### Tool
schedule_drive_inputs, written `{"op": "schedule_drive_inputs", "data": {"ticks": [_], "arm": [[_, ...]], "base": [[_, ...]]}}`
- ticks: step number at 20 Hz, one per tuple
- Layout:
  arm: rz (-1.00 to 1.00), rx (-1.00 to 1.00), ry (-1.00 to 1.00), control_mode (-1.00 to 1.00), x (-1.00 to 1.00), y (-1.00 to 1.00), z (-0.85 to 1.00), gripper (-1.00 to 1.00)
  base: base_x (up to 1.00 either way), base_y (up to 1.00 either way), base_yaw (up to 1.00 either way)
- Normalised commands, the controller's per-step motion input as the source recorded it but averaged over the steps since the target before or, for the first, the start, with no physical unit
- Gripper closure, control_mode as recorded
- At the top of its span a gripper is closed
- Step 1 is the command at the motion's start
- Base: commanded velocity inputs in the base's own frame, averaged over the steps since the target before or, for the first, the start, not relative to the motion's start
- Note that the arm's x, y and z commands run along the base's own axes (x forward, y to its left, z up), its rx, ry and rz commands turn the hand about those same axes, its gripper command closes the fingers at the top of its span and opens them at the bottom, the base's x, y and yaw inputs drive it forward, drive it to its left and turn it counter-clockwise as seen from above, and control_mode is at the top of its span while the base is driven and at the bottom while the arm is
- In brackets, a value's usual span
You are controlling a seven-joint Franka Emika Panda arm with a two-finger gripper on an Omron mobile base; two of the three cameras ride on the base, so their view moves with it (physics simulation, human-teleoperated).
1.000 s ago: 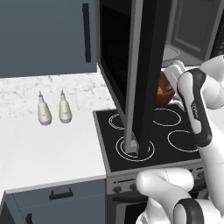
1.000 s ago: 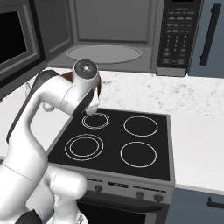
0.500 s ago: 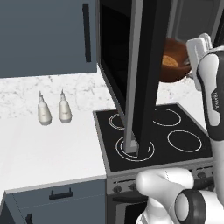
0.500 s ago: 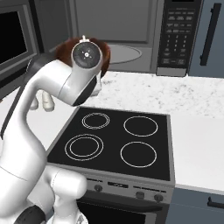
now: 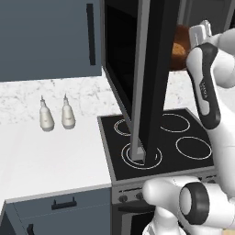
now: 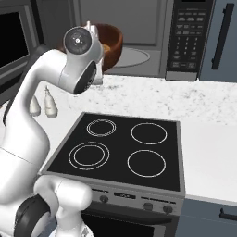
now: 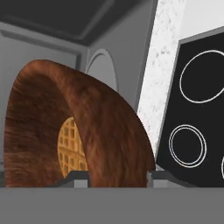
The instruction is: Open the microwave, place the bowl with waffle inside the microwave, then close the microwave door and turn it on.
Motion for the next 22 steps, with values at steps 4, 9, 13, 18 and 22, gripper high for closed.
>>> {"op": "schedule_drive_inputs", "data": {"ticks": [4, 9, 13, 18, 22], "arm": [[-0.14, -0.09, 0.02, -1.00, 0.86, 0.33, 0.00, 1.00], [-0.05, -0.01, 0.00, -1.00, 0.34, 0.10, 0.01, 1.00], [0.00, 0.00, 0.00, -1.00, 0.22, 0.00, 0.00, 1.00], [0.00, 0.00, 0.08, -1.00, 0.29, 0.00, 0.19, 1.00], [0.00, 0.02, 0.18, -1.00, 0.29, 0.00, 0.32, 1.00]], "base": [[0.00, 0.00, 0.00], [0.00, 0.00, 0.00], [0.00, 0.00, 0.00], [0.00, 0.00, 0.00], [0.00, 0.00, 0.00]]}}
